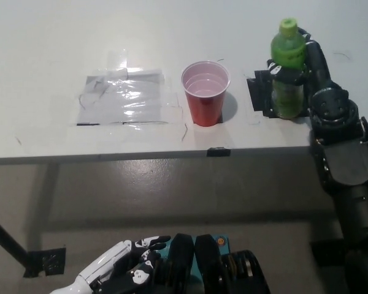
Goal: The robot uses its right hand to pick up a bottle kept in the middle of the desk and tilt it into a cup kept next to it to pour water out
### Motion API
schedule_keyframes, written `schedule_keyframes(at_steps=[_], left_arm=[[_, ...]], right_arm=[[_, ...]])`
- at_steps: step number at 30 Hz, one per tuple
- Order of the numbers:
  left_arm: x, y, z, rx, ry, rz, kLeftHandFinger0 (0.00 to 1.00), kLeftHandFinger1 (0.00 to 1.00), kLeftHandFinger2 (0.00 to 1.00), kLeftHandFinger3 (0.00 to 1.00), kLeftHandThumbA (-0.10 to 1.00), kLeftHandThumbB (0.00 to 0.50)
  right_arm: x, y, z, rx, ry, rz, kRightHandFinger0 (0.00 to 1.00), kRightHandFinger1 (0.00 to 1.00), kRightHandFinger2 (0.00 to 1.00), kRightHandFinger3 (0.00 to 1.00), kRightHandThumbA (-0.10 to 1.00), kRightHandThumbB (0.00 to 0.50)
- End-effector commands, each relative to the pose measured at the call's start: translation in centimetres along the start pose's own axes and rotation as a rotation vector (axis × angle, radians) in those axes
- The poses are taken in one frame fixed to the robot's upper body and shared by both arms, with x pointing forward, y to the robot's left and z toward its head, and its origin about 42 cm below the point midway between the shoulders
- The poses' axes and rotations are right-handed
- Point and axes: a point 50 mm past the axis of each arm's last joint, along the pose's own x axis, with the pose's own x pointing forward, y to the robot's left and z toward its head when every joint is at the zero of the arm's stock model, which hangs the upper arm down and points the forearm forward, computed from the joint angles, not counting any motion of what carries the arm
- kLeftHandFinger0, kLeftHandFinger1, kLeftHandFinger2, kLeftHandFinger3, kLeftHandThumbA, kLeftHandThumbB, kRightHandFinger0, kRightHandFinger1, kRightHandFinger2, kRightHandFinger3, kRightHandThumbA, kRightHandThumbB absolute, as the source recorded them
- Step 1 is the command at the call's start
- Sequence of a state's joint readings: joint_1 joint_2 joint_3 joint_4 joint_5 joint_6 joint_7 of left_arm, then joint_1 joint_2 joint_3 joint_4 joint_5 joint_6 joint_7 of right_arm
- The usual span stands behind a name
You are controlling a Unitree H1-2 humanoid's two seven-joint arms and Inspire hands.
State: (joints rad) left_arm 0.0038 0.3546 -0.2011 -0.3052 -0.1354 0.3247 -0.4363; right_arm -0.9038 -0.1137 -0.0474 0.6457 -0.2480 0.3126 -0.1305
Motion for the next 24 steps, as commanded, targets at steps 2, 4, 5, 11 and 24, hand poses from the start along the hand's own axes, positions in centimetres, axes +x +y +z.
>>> schedule_keyframes(at_steps=[2, 4, 5, 11, 24], left_arm=[[-0.3, 0.5, 0.6, 0.035, -0.019, -0.031, 1.00, 1.00, 1.00, 1.00, 0.42, 0.500], [-0.3, 0.5, 0.7, 0.039, -0.021, -0.033, 1.00, 1.00, 1.00, 1.00, 0.42, 0.500], [-0.3, 0.5, 0.7, 0.045, -0.022, -0.033, 1.00, 1.00, 1.00, 1.00, 0.43, 0.500], [-0.4, 0.7, 0.7, 0.051, -0.017, -0.037, 1.00, 1.00, 1.00, 1.00, 0.43, 0.500], [-0.3, 0.7, 0.8, 0.055, -0.004, -0.050, 1.00, 1.00, 1.00, 1.00, 0.45, 0.500]], right_arm=[[0.1, -1.8, 3.3, -0.020, -0.294, -0.215, 0.00, 0.00, 0.00, 0.35, -0.10, 0.000], [0.0, -1.8, 3.4, -0.027, -0.308, -0.222, 0.00, 0.00, 0.00, 0.34, -0.10, 0.000], [-0.1, -1.7, 3.5, -0.031, -0.320, -0.223, 0.00, 0.00, 0.00, 0.33, -0.10, 0.000], [-0.5, -1.2, 4.5, -0.156, -0.412, -0.174, 0.00, 0.00, 0.00, 0.34, -0.10, 0.000], [-1.4, 0.0, 7.1, -0.784, -0.760, -0.034, 0.00, 0.09, 0.17, 0.43, -0.10, 0.057]])
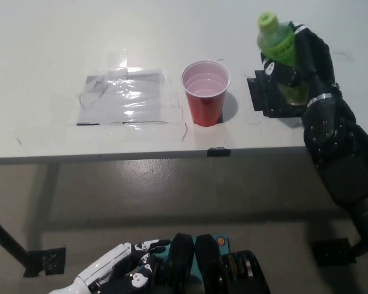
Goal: The robot uses its right hand to pick up a bottle kept in the middle of the desk and tilt it into a cup kept next to it to pour water out
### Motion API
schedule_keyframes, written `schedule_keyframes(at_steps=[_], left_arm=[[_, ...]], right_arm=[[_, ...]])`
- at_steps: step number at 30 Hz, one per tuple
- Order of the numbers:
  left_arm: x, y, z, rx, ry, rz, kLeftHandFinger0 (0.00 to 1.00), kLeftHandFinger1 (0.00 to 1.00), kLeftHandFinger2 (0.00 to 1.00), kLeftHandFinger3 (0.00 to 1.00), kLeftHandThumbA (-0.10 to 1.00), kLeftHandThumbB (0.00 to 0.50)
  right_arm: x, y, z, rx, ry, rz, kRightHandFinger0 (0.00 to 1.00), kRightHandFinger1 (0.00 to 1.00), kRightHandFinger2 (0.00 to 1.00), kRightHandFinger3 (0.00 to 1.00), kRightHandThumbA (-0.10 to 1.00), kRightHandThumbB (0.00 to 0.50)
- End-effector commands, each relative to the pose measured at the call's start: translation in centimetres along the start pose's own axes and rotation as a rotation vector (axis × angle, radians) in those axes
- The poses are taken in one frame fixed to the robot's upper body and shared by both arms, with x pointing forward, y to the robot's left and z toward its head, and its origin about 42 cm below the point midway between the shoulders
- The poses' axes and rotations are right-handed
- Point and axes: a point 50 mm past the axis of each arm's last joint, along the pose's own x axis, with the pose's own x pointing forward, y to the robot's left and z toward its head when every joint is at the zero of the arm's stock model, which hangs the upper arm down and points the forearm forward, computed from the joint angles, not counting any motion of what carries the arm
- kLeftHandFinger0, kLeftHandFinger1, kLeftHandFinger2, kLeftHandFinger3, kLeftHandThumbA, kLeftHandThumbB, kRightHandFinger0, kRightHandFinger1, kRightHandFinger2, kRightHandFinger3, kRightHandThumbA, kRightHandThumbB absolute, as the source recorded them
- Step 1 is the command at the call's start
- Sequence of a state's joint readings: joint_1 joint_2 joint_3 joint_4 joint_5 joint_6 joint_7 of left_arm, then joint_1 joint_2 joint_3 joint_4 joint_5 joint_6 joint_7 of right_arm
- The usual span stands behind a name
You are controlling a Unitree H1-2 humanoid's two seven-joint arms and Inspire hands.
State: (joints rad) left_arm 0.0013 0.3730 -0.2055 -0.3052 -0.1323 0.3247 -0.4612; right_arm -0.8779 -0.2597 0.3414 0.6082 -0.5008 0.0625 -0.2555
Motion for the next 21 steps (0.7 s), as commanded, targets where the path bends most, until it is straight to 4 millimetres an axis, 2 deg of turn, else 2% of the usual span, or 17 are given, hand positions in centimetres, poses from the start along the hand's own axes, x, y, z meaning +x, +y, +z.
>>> schedule_keyframes(at_steps=[1, 6, 8, 9, 10, 12, 14, 15, 20, 21], left_arm=[[-0.1, 0.5, 0.8, 0.034, -0.014, -0.023, 1.00, 1.00, 1.00, 1.00, 0.45, 0.500], [-0.1, 0.5, 0.8, 0.031, -0.023, -0.026, 1.00, 1.00, 1.00, 1.00, 0.43, 0.500], [-0.1, 0.4, 0.9, 0.032, -0.018, -0.025, 1.00, 1.00, 1.00, 1.00, 0.44, 0.500], [-0.1, 0.4, 0.9, 0.033, -0.017, -0.025, 1.00, 1.00, 1.00, 1.00, 0.44, 0.500], [-0.1, 0.4, 0.9, 0.034, -0.016, -0.025, 1.00, 1.00, 1.00, 1.00, 0.45, 0.500], [-0.1, 0.4, 0.9, 0.041, -0.014, -0.026, 1.00, 1.00, 1.00, 1.00, 0.45, 0.500], [0.0, 0.4, 0.9, 0.039, -0.014, -0.031, 1.00, 1.00, 1.00, 1.00, 0.44, 0.500], [0.0, 0.5, 1.0, 0.044, -0.009, -0.036, 1.00, 1.00, 1.00, 1.00, 0.44, 0.500], [0.2, 0.4, 1.1, 0.044, -0.008, -0.042, 1.00, 1.00, 1.00, 1.00, 0.44, 0.500], [0.1, 0.4, 1.1, 0.034, -0.015, -0.044, 1.00, 1.00, 1.00, 1.00, 0.43, 0.500]], right_arm=[[2.3, -3.6, 4.2, -0.248, -0.328, -0.053, 0.00, 0.09, 0.17, 0.43, -0.10, 0.058], [2.2, -2.8, 4.9, -0.460, -0.416, 0.040, 0.00, 0.11, 0.20, 0.39, 0.02, 0.066], [2.2, -2.6, 5.0, -0.518, -0.441, 0.056, 0.00, 0.11, 0.18, 0.40, 0.04, 0.132], [2.2, -2.5, 5.0, -0.527, -0.444, 0.060, 0.00, 0.11, 0.18, 0.40, 0.04, 0.140], [2.4, -2.4, 5.2, -0.586, -0.457, 0.081, 0.00, 0.13, 0.20, 0.43, 0.04, 0.188], [2.6, -2.4, 5.5, -0.609, -0.447, 0.097, 0.00, 0.19, 0.27, 0.46, 0.05, 0.172], [2.8, -2.5, 5.5, -0.620, -0.437, 0.092, 0.00, 0.22, 0.33, 0.39, 0.05, 0.136], [2.9, -2.6, 5.5, -0.618, -0.425, 0.091, 0.00, 0.22, 0.35, 0.37, 0.00, 0.125], [3.5, -2.8, 5.6, -0.655, -0.435, 0.085, 0.00, 0.17, 0.34, 0.35, 0.01, 0.121], [3.8, -3.0, 5.7, -0.679, -0.445, 0.088, 0.00, 0.18, 0.35, 0.30, 0.01, 0.125]])
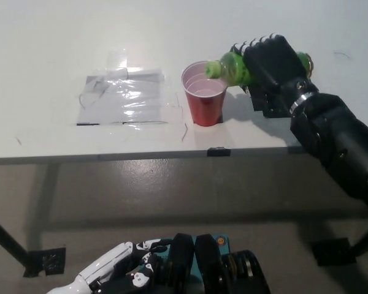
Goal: The robot uses its right hand to pick up a bottle kept in the middle of the desk and tilt it into a cup kept next to it to pour water out
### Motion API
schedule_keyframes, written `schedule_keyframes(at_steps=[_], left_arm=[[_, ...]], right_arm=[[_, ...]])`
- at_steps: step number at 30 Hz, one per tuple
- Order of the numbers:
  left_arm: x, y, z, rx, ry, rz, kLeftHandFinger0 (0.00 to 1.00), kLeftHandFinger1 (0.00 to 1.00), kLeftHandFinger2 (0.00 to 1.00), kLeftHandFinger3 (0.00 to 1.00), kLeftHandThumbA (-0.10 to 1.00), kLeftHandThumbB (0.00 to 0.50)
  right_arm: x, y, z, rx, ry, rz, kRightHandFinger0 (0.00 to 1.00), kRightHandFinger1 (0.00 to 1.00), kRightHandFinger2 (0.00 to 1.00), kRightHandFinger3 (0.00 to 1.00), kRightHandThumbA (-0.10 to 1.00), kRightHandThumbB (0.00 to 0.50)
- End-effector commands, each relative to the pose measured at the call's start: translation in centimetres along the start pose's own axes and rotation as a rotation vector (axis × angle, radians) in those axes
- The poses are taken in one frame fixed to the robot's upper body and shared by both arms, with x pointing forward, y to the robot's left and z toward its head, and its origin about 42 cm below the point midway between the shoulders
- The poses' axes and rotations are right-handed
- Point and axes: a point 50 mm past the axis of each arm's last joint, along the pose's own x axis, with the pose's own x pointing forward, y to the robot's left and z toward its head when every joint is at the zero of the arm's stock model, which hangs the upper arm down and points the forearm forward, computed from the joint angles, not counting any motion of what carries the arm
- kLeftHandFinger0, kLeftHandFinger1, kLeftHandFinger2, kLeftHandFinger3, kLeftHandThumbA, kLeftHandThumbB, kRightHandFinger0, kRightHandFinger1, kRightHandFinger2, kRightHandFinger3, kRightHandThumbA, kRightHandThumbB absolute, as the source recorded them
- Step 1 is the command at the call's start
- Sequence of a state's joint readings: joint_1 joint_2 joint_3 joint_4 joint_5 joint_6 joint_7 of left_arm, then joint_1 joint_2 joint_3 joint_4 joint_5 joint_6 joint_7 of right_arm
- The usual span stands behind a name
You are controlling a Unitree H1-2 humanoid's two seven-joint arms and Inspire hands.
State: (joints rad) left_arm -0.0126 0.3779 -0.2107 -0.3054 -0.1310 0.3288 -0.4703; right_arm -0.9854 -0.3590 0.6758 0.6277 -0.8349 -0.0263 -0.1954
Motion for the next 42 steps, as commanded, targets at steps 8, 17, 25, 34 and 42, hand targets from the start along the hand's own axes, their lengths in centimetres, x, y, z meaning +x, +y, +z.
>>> schedule_keyframes(at_steps=[8, 17, 25, 34, 42], left_arm=[[-0.2, 0.3, 0.9, 0.030, -0.009, -0.031, 1.00, 1.00, 1.00, 1.00, 0.43, 0.500], [-0.1, 0.3, 0.9, 0.023, -0.018, -0.031, 1.00, 1.00, 1.00, 1.00, 0.40, 0.500], [-0.2, 0.4, 1.2, 0.018, -0.019, -0.042, 1.00, 1.00, 1.00, 1.00, 0.38, 0.500], [-0.1, 0.4, 1.3, 0.019, -0.021, -0.043, 1.00, 1.00, 1.00, 1.00, 0.40, 0.500], [0.0, 0.7, 1.3, 0.024, -0.024, -0.046, 1.00, 1.00, 1.00, 1.00, 0.40, 0.500]], right_arm=[[2.4, -6.4, -2.9, -0.212, -0.056, -0.095, 0.00, 0.18, 0.40, 0.43, 0.03, 0.190], [2.5, -7.0, -3.1, -0.341, -0.114, -0.111, 0.00, 0.13, 0.36, 0.40, -0.01, 0.220], [4.2, -7.8, -1.3, -0.399, -0.157, -0.125, 0.00, 0.16, 0.37, 0.20, -0.05, 0.161], [4.5, -8.7, -1.5, -0.479, -0.186, -0.146, 0.00, 0.13, 0.24, 0.23, -0.02, 0.171], [4.7, -10.0, -3.0, -0.572, -0.195, -0.160, 0.00, 0.15, 0.31, 0.23, -0.10, 0.181]])
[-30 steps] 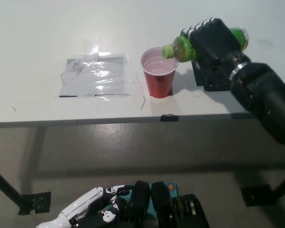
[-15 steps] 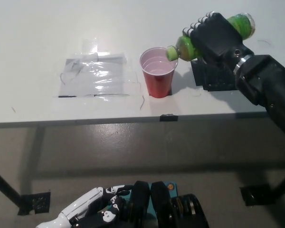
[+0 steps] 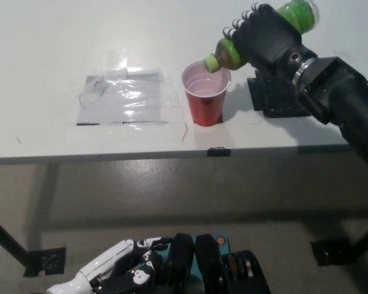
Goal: The robot uses its right hand to pick up a bottle kept in the middle of the desk and tilt it into a cup kept next to it to pour water out
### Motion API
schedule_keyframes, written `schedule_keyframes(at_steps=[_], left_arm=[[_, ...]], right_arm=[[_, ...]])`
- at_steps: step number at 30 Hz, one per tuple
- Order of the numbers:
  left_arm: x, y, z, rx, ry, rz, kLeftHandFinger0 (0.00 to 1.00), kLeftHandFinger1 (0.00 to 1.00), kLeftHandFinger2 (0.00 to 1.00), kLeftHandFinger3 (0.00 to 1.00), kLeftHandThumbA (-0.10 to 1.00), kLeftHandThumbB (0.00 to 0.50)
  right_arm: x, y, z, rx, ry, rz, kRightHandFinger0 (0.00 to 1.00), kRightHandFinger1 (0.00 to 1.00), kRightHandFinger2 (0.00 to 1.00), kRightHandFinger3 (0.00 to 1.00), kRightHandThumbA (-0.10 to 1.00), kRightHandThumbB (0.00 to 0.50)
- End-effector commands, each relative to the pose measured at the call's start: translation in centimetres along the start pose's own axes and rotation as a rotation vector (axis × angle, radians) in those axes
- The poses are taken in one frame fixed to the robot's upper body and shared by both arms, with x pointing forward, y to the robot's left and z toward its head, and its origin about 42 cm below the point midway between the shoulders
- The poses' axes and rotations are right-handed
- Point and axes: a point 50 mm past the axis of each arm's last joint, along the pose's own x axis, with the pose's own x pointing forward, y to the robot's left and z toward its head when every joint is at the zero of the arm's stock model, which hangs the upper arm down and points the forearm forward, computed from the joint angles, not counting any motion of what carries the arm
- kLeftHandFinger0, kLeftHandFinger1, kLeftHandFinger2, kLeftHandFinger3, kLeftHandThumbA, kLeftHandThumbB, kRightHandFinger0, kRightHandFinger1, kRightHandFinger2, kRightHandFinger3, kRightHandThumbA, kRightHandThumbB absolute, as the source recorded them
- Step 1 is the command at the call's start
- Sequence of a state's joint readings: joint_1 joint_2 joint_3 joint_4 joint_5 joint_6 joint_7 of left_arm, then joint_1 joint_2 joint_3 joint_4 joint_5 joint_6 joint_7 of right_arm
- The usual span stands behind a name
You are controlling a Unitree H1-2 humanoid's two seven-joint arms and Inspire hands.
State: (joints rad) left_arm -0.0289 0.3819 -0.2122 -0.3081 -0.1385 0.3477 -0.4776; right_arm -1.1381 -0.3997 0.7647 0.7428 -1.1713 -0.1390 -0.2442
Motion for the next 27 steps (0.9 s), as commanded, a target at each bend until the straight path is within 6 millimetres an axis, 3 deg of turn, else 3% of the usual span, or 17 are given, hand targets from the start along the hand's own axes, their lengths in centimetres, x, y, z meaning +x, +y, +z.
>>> schedule_keyframes(at_steps=[1, 3, 4, 8, 10, 11, 15, 17, 19, 21, 22, 24, 27], left_arm=[[-0.3, 0.4, 0.9, 0.022, -0.023, -0.033, 1.00, 1.00, 1.00, 1.00, 0.40, 0.500], [-0.3, 0.4, 1.0, 0.027, -0.021, -0.034, 1.00, 1.00, 1.00, 1.00, 0.40, 0.500], [-0.2, 0.4, 1.0, 0.022, -0.029, -0.038, 1.00, 1.00, 1.00, 1.00, 0.39, 0.500], [-0.2, 0.4, 0.9, 0.025, -0.027, -0.041, 1.00, 1.00, 1.00, 1.00, 0.39, 0.500], [-0.2, 0.4, 0.9, 0.028, -0.027, -0.040, 1.00, 1.00, 1.00, 1.00, 0.40, 0.500], [-0.2, 0.4, 0.9, 0.031, -0.028, -0.040, 1.00, 1.00, 1.00, 1.00, 0.41, 0.500], [-0.1, 0.3, 0.9, 0.030, -0.029, -0.050, 1.00, 1.00, 1.00, 1.00, 0.40, 0.500], [-0.2, 0.3, 0.9, 0.029, -0.025, -0.043, 1.00, 1.00, 1.00, 1.00, 0.41, 0.500], [-0.2, 0.3, 1.0, 0.030, -0.023, -0.042, 1.00, 1.00, 1.00, 1.00, 0.41, 0.500], [-0.2, 0.3, 1.1, 0.024, -0.022, -0.045, 1.00, 1.00, 1.00, 1.00, 0.40, 0.500], [-0.2, 0.3, 1.1, 0.025, -0.022, -0.045, 1.00, 1.00, 1.00, 1.00, 0.40, 0.500], [-0.3, 0.2, 0.9, 0.023, -0.019, -0.045, 1.00, 1.00, 1.00, 1.00, 0.41, 0.500], [-0.4, 0.2, 0.9, 0.023, -0.023, -0.048, 1.00, 1.00, 1.00, 1.00, 0.42, 0.500]], right_arm=[[1.4, -5.1, -4.4, -0.141, 0.008, -0.142, 0.00, 0.18, 0.35, 0.23, -0.10, 0.177], [1.3, -5.2, -4.6, -0.164, 0.001, -0.134, 0.00, 0.21, 0.40, 0.18, -0.10, 0.188], [1.3, -5.3, -4.8, -0.209, -0.019, -0.155, 0.00, 0.21, 0.40, 0.14, -0.10, 0.218], [1.5, -5.1, -4.9, -0.246, -0.045, -0.161, 0.00, 0.20, 0.36, 0.06, -0.09, 0.175], [1.6, -5.2, -4.6, -0.258, -0.048, -0.146, 0.00, 0.22, 0.37, 0.12, -0.02, 0.168], [1.7, -5.3, -4.3, -0.277, -0.053, -0.141, 0.00, 0.19, 0.32, 0.11, 0.01, 0.175], [1.6, -4.8, -3.8, -0.286, -0.062, -0.178, 0.00, 0.11, 0.22, 0.01, -0.01, 0.177], [1.8, -4.7, -3.4, -0.246, -0.060, -0.172, 0.00, 0.10, 0.21, 0.01, -0.04, 0.147], [1.7, -4.7, -3.3, -0.226, -0.042, -0.178, 0.00, 0.10, 0.20, 0.01, -0.06, 0.155], [1.7, -4.6, -3.3, -0.180, -0.007, -0.177, 0.00, 0.11, 0.22, 0.08, -0.07, 0.167], [1.7, -4.7, -3.3, -0.168, 0.001, -0.168, 0.00, 0.12, 0.25, 0.13, -0.07, 0.140], [1.6, -4.5, -3.2, -0.116, 0.023, -0.169, 0.00, 0.12, 0.26, 0.19, -0.08, 0.179], [1.1, -3.9, -3.2, -0.010, 0.075, -0.137, 0.00, 0.14, 0.27, 0.28, -0.06, 0.172]])
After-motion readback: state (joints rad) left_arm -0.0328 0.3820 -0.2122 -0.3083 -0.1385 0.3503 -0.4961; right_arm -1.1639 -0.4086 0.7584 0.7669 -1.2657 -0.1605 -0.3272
